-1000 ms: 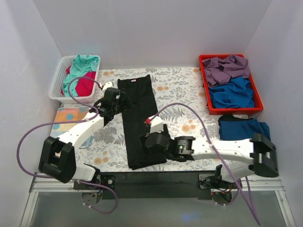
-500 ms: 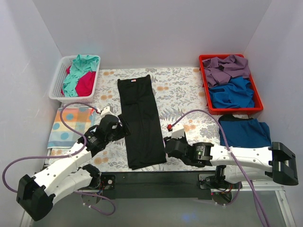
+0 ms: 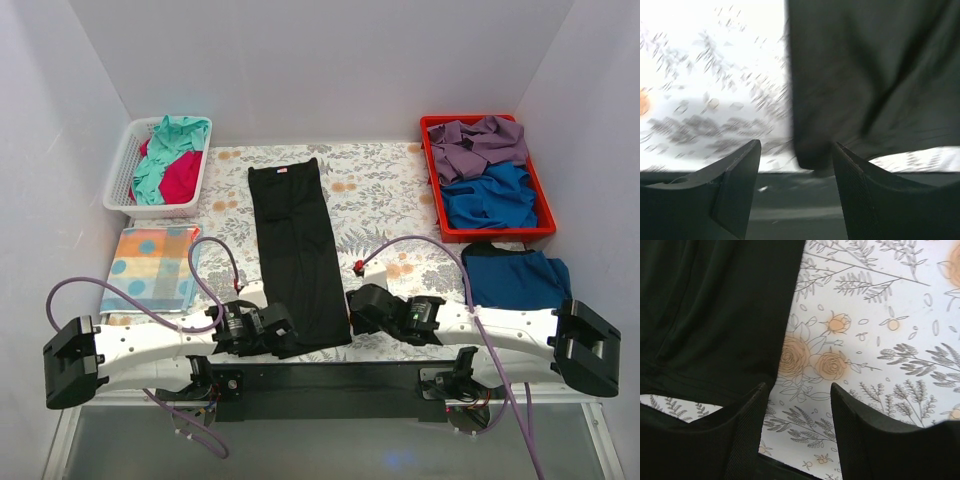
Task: Fold and stack the t-shirts
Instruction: Grab the bottom of the folded rectangular tshirt with both arms
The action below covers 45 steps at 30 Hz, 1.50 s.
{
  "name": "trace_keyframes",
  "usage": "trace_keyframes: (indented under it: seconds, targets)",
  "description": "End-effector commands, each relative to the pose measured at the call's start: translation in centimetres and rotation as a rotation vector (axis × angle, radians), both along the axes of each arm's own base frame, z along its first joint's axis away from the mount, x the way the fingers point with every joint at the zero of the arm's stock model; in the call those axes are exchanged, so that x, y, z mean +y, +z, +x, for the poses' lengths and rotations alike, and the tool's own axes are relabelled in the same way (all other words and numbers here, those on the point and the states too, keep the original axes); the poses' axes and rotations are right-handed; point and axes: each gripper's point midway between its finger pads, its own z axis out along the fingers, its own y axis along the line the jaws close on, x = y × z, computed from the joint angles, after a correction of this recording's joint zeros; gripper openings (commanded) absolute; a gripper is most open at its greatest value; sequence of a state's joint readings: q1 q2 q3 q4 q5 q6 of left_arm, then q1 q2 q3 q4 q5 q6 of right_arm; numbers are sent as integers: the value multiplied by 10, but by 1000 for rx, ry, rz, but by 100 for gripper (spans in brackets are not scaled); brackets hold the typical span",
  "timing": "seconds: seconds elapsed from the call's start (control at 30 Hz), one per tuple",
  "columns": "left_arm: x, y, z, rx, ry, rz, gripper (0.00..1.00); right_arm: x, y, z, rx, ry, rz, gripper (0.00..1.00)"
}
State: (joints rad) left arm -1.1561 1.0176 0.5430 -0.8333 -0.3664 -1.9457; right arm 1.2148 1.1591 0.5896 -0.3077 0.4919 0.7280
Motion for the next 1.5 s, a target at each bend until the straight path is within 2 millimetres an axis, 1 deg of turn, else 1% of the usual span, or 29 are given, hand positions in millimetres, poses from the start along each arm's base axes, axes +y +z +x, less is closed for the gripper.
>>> trace_keyframes:
  seconds: [0.0, 0.1, 0.13, 0.17, 0.23, 0.33, 0.4, 0.53, 0.63, 0.7, 0.83, 0.97, 1.03, 1.07, 1.1, 1.13, 1.17, 1.2, 1.23, 1.27, 1.3, 1.37, 1.4, 1.47]
  targets:
    - [16, -7, -4, 4, 347, -49, 57, 27, -1, -11, 58, 70, 110, 58]
    - [8, -8, -5, 7, 345, -111, 56, 30, -10, -19, 96, 96, 114, 57]
    - [9, -12, -7, 16, 343, -115, 56, 30, -12, -20, 101, 96, 117, 57]
    - [4, -10, -6, 14, 339, -147, 56, 29, -15, -20, 107, 94, 111, 57]
    - [6, -16, -9, 25, 338, -150, 55, 30, -17, -21, 113, 93, 114, 57]
    - [1, -16, -10, 32, 336, -185, 55, 27, -20, -23, 123, 91, 114, 56]
    - [-7, -10, -8, 21, 330, -241, 55, 26, -22, -25, 130, 89, 121, 56]
    - [-11, 0, -3, -7, 327, -308, 54, 26, -24, -27, 139, 90, 126, 55]
    - [-10, -2, -5, 0, 316, -308, 54, 29, -25, -29, 146, 99, 136, 54]
    - [-15, -6, -9, 23, 304, -313, 54, 31, -25, -31, 155, 103, 143, 54]
    - [-24, -18, -16, 69, 267, -297, 49, 32, -29, -36, 171, 109, 145, 49]
    - [-28, -23, -21, 94, 259, -284, 36, 29, -34, -41, 189, 104, 147, 46]
    - [-24, -26, -23, 101, 265, -269, 31, 27, -37, -43, 199, 100, 149, 43]
    - [-23, -26, -24, 103, 276, -274, 24, 25, -39, -45, 203, 102, 146, 41]
    - [-22, -25, -24, 102, 283, -275, 21, 24, -40, -45, 203, 101, 146, 36]
    - [-18, -27, -26, 104, 285, -264, 17, 24, -40, -46, 206, 101, 150, 34]
    - [-17, -24, -25, 103, 297, -277, 11, 23, -40, -47, 207, 102, 150, 32]
    - [-16, -23, -26, 102, 304, -277, 7, 23, -40, -47, 207, 101, 152, 28]
    - [-10, -24, -26, 99, 311, -260, 3, 23, -40, -47, 209, 103, 153, 26]
    - [-9, -22, -26, 98, 322, -267, 1, 23, -40, -48, 209, 105, 154, 23]
    - [-8, -20, -26, 94, 324, -276, 0, 23, -40, -48, 210, 105, 153, 15]
    - [-4, -19, -26, 88, 330, -273, 0, 24, -39, -50, 212, 112, 158, 5]
    - [-2, -18, -26, 88, 336, -276, 0, 23, -40, -50, 214, 110, 157, 1]
    - [-1, -17, -25, 82, 340, -279, 0, 24, -38, -51, 214, 117, 167, 1]
